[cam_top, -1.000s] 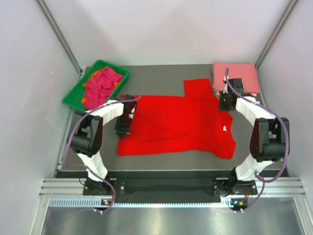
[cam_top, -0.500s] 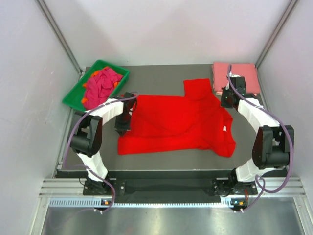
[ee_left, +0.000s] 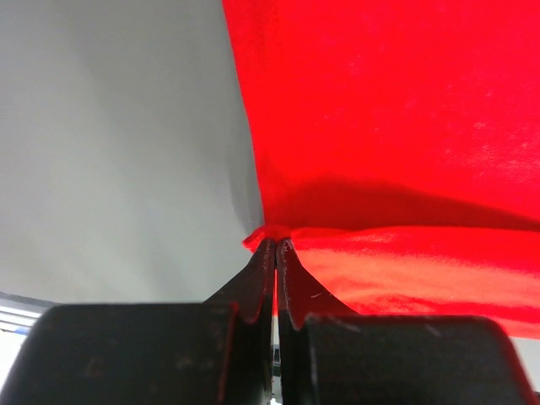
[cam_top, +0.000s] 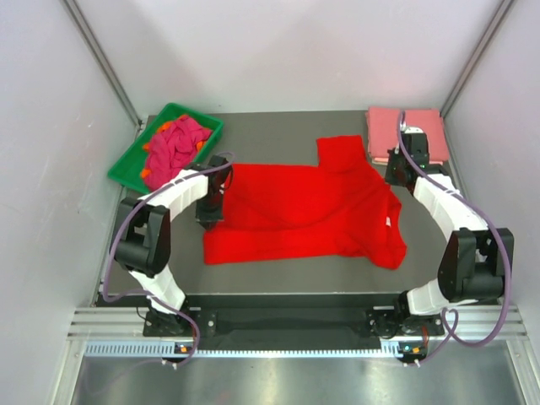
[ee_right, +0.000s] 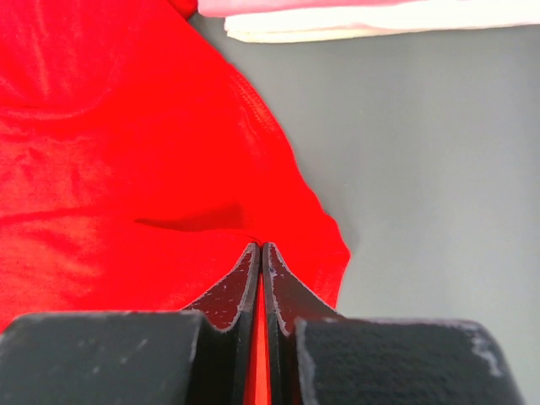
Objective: Fold and stack the t-shirts
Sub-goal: Fold the tshirt
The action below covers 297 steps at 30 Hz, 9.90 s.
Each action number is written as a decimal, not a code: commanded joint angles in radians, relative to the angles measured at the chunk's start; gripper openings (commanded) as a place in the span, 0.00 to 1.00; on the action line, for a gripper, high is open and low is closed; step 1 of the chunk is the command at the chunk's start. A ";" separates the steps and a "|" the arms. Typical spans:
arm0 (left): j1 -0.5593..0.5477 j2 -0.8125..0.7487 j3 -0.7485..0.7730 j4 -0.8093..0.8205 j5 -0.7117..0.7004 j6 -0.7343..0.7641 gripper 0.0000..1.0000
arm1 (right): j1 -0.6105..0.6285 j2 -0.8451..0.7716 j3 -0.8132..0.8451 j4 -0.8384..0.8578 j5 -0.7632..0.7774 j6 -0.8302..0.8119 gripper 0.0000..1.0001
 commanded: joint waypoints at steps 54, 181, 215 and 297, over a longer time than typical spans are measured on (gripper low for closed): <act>-0.110 -0.187 -0.200 0.408 0.369 -0.201 0.27 | -0.182 -0.121 -0.177 -0.488 -0.004 0.548 0.28; -0.498 0.778 0.951 0.695 0.661 -0.100 0.42 | -0.090 0.451 0.249 -0.054 -0.314 -0.070 0.08; -0.501 0.697 0.839 0.765 0.572 -0.187 0.00 | 0.039 0.372 0.348 0.012 -0.220 -0.242 0.00; -0.530 0.384 0.700 0.405 0.078 -0.152 0.27 | 0.082 0.247 0.367 -0.484 0.094 0.262 0.29</act>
